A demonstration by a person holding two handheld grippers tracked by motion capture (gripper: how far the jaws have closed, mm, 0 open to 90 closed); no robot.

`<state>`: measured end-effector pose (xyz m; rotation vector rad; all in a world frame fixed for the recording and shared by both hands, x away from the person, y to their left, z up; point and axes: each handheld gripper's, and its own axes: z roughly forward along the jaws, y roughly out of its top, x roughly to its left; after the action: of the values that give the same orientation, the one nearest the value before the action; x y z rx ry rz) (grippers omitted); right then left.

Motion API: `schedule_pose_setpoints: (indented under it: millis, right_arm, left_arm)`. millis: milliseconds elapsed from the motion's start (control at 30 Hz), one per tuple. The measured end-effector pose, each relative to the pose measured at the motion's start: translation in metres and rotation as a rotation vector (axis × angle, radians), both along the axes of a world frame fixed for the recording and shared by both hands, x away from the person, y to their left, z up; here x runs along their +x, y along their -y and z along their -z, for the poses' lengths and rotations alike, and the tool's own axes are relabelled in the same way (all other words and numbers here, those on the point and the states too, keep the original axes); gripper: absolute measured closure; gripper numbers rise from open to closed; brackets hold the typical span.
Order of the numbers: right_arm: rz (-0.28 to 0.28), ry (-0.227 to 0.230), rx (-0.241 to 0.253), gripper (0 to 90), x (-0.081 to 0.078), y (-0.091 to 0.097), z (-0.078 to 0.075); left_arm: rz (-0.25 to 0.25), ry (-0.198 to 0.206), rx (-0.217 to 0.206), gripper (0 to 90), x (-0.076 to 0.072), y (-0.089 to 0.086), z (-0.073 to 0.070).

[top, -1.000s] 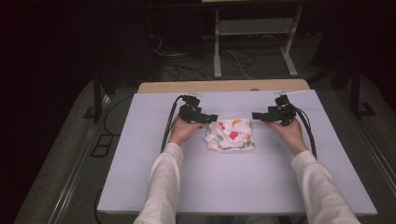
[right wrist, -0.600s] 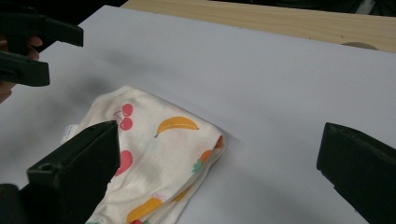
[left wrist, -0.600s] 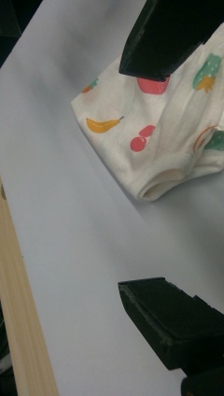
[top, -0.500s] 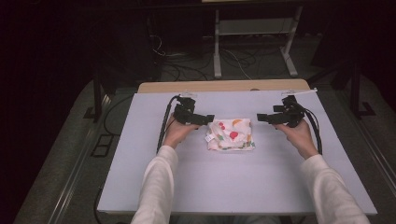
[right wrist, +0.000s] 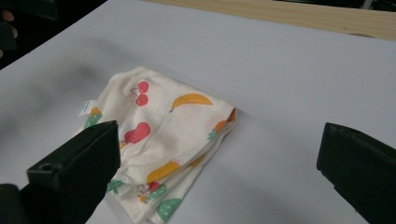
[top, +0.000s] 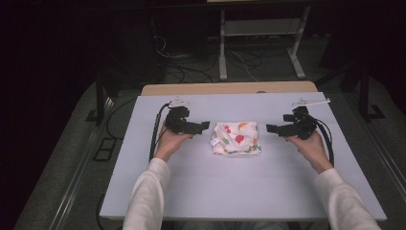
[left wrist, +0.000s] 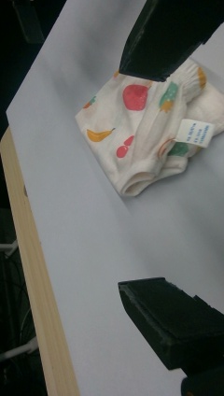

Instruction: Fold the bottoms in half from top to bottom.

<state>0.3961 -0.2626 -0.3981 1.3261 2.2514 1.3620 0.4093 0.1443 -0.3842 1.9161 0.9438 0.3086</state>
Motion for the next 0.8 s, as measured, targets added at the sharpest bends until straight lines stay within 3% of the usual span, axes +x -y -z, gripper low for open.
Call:
schedule_pose_setpoints:
  millis: [800]
  right_arm:
    - [-0.008, 0.003, 0.032, 0.0, -0.036, 0.012, 0.008]
  left_arm:
    - [-0.005, 0.044, -0.006, 0.0, -0.046, -0.034, 0.003]
